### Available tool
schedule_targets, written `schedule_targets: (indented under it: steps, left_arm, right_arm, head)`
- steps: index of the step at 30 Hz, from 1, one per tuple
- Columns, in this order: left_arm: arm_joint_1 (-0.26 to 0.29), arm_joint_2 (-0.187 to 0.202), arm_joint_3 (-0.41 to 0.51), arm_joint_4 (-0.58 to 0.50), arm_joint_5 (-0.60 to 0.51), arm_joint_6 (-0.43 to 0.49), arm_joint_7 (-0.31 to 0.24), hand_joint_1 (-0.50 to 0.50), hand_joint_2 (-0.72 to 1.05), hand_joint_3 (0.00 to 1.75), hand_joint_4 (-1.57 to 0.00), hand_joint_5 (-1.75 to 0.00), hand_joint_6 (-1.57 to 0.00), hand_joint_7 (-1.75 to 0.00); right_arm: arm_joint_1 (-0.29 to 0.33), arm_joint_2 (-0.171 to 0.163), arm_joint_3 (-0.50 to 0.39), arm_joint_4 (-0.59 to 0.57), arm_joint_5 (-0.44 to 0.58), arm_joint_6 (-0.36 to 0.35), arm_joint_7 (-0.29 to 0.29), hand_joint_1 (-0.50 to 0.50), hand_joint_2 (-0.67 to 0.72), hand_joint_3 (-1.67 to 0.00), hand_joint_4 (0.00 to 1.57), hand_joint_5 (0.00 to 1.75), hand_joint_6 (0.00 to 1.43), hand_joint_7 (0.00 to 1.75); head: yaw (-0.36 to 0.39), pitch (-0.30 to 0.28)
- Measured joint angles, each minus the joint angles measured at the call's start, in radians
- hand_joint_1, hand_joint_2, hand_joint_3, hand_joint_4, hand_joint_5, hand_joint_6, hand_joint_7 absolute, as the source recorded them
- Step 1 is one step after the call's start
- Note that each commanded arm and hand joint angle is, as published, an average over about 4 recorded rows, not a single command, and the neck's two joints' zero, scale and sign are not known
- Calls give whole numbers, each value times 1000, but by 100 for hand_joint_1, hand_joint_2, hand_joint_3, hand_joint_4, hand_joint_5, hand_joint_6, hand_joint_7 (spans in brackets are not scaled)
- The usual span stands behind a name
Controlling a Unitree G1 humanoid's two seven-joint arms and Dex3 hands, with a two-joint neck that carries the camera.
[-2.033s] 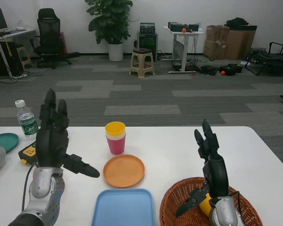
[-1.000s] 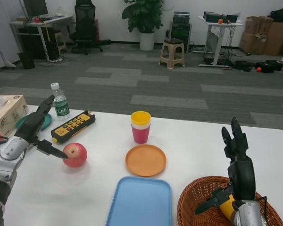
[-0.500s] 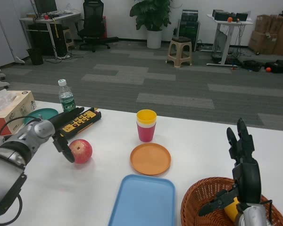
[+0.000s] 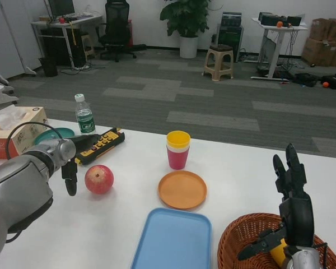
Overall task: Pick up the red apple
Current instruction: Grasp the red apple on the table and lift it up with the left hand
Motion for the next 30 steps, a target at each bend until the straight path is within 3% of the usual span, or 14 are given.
schedule_targets:
  steps: [9, 22, 30]
  left_arm:
    - [-3, -48, -36, 38, 76, 8, 69, -48, -24, 9, 0, 0, -3, -7]
    - [19, -161, -56, 32, 82, 49, 198, -48, -19, 9, 0, 0, -5, -7]
    - [43, -188, -56, 32, 81, 61, 221, -48, -19, 9, 0, 0, -8, -7]
  right_arm:
    - [0, 3, 9, 6, 1, 0, 0, -4, 47, -8, 0, 0, 0, 7]
    - [0, 6, 11, 10, 4, 0, 0, 0, 47, -8, 0, 0, 0, 7]
    - [0, 11, 10, 10, 4, 0, 0, 0, 47, -8, 0, 0, 0, 7]
  head:
    - [21, -4]
    - [31, -4]
    - [35, -3]
